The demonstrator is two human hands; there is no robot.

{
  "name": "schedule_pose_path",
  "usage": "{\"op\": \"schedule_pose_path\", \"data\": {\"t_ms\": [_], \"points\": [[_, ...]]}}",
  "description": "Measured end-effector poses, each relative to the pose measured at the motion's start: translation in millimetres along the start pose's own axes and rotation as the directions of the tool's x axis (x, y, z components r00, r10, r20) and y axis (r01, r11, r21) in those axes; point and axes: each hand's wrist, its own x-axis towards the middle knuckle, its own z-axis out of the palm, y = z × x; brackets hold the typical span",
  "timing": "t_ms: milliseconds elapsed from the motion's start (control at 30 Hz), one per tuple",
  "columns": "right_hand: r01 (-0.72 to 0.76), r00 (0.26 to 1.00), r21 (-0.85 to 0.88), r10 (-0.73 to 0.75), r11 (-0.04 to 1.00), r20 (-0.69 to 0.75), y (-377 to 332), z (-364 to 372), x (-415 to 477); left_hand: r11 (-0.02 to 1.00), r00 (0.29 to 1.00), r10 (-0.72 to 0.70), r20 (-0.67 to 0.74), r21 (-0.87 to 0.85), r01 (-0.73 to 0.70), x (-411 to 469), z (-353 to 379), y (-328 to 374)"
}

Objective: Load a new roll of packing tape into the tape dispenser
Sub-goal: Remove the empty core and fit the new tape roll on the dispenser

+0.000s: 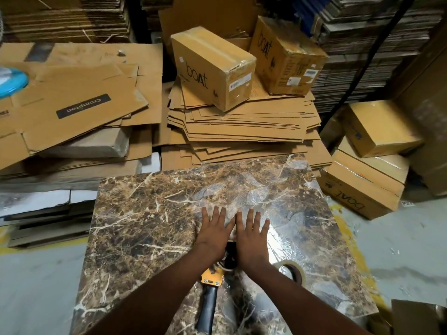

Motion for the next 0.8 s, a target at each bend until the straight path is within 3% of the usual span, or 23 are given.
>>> {"op": "schedule_pose_path", "data": {"t_ms": [367, 533, 800], "points": [[0.008, 0.995, 0.093, -0.017, 0.996, 0.103, 49, -22, 12, 0.972, 0.99, 0.066, -0.122, -0.216, -0.091, 14, -20, -16], [-0.086, 0.986, 0.125, 0.067, 0.988, 0.151, 86, -16, 25, 0.949, 0.997, -0.001, -0.072, -0.316, -0.022, 43, -22, 9], [-0.11, 0.969, 0.064, 0.093, 0.992, 0.229, 112, 21, 33, 0.978, 0.999, 0.025, -0.037, -0.206, -0.032, 76, -10, 54]]}}
